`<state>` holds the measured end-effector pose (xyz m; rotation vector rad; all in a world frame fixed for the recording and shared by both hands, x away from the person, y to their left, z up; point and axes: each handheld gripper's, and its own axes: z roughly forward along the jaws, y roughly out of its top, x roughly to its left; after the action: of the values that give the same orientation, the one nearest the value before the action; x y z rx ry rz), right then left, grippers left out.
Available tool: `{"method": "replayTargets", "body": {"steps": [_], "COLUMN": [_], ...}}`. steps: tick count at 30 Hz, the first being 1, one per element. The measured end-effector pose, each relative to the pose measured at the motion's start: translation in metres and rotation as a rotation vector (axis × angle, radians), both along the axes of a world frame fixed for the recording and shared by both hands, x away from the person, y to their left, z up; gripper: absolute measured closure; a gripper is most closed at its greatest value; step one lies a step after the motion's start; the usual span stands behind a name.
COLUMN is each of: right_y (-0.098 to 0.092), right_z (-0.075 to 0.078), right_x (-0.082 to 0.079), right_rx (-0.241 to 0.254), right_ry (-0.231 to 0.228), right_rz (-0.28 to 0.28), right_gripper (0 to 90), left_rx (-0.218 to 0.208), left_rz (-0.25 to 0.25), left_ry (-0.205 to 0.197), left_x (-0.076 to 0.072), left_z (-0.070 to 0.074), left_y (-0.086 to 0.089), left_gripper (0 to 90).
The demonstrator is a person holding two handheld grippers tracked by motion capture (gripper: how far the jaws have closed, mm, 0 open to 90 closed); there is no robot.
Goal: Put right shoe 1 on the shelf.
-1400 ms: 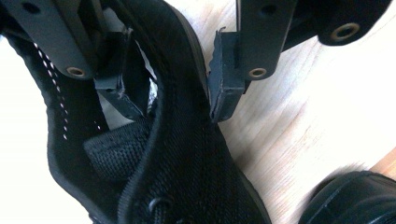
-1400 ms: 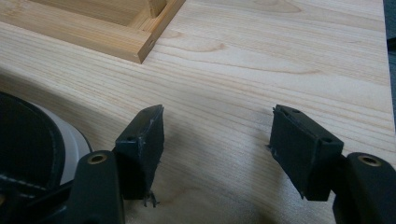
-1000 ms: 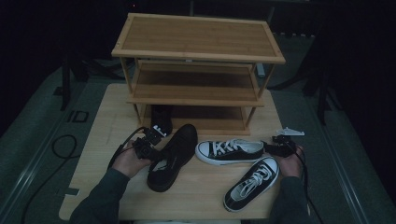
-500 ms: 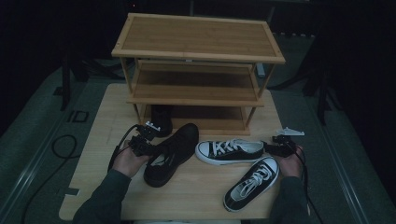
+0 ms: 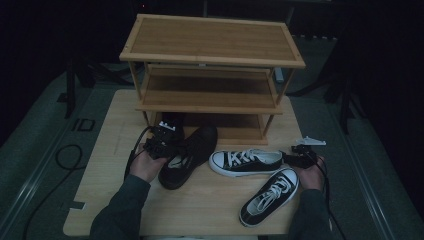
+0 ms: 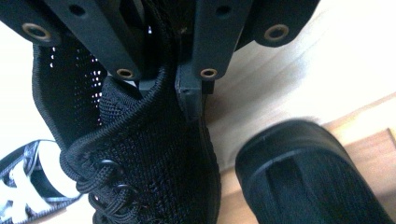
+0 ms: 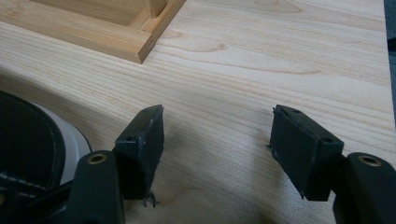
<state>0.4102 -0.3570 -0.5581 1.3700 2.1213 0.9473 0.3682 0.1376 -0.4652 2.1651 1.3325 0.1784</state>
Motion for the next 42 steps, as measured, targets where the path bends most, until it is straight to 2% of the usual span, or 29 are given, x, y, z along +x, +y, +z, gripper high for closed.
{"method": "replayTargets", "body": {"steps": [6,19,25,31,39,42], "right_y": [0.000,0.000,0.000,0.000,0.000,0.000], "right_z": [0.000,0.000,0.000,0.000,0.000,0.000], "right_x": [0.000,0.000,0.000,0.000,0.000,0.000], "right_rx": [0.000,0.000,0.000,0.000,0.000,-0.001], "right_ry": [0.000,0.001,0.000,0.000,0.000,0.000], "right_rz": [0.001,0.004,0.004,0.004,0.004,0.004], "right_gripper": [34.9,34.9,34.9,34.9,34.9,34.9], "left_rx": [-0.016,-0.059,-0.046,-0.021,-0.003,-0.013], "left_rz": [0.044,0.177,0.229,0.265,0.275,0.274], "left_ry": [-0.013,-0.057,-0.085,-0.117,-0.117,-0.116], "left_x": [0.011,0.035,0.040,0.040,0.041,0.041], "left_z": [-0.003,-0.009,-0.010,-0.012,-0.019,-0.020], "left_y": [-0.008,-0.018,-0.020,-0.026,-0.026,-0.024], "left_gripper": [86.1,86.1,85.8,85.7,83.4,81.5]}}
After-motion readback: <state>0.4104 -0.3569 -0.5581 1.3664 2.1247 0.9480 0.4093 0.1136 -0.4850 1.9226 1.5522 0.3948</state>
